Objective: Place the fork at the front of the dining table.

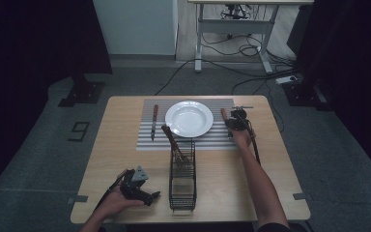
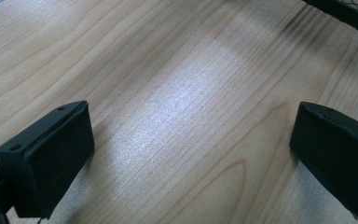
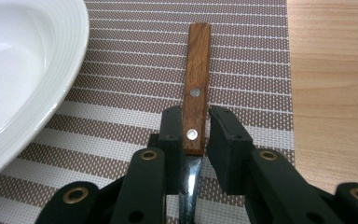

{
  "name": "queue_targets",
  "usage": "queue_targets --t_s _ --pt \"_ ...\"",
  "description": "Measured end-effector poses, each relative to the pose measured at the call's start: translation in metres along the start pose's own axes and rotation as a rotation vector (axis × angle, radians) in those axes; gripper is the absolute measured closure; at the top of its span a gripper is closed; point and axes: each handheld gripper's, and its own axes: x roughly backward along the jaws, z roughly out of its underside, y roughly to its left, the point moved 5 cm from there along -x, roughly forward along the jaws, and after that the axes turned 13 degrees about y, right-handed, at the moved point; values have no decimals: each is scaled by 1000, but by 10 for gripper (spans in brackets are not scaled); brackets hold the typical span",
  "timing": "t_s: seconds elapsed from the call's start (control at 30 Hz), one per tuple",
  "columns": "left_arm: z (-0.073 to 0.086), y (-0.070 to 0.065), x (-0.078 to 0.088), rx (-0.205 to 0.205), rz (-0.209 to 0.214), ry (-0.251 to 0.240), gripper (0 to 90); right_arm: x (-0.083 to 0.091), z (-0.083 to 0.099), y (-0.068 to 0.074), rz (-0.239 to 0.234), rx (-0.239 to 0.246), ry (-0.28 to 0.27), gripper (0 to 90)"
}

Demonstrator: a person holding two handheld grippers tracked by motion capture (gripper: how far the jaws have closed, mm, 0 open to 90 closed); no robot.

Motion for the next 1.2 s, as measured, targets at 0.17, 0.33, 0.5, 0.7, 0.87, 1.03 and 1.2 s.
queue_targets --t_s 0.17,0.33,0.5,0.7,0.87,1.03,1.2 --pt "0 0 0 0 0 -1 0 -3 2 3 29 47 38 753" --pt "0 0 0 0 1 -1 0 -6 0 3 38 44 31 768" --pt "0 0 0 0 1 0 0 -9 -3 1 38 26 14 770" --pt "0 0 0 -2 2 -1 0 -12 -13 1 31 21 23 771" --pt "0 0 0 -2 2 -1 0 -14 -13 0 22 10 30 764" --pt "0 0 0 -2 1 -1 0 -11 -13 1 -4 13 24 675" --pt "0 0 0 -5 3 0 0 5 -13 3 -31 19 -7 573"
